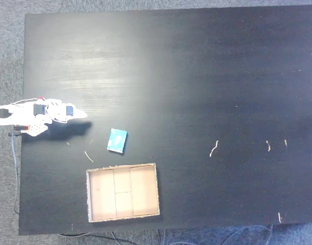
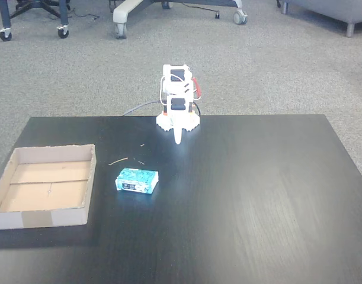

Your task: Pick the green block and drop it in the box on the right.

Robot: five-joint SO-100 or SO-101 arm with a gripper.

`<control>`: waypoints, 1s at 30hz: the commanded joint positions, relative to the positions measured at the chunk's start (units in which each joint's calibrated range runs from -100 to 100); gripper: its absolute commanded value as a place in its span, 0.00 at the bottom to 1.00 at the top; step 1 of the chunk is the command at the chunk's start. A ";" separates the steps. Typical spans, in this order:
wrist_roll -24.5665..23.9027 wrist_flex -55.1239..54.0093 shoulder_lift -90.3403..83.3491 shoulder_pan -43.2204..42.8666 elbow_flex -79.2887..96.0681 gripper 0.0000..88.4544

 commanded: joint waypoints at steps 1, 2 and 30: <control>0.10 -6.67 4.69 2.66 0.33 0.00; -0.59 -9.39 8.58 4.57 -2.11 0.00; -5.03 3.82 106.38 16.68 -83.35 0.54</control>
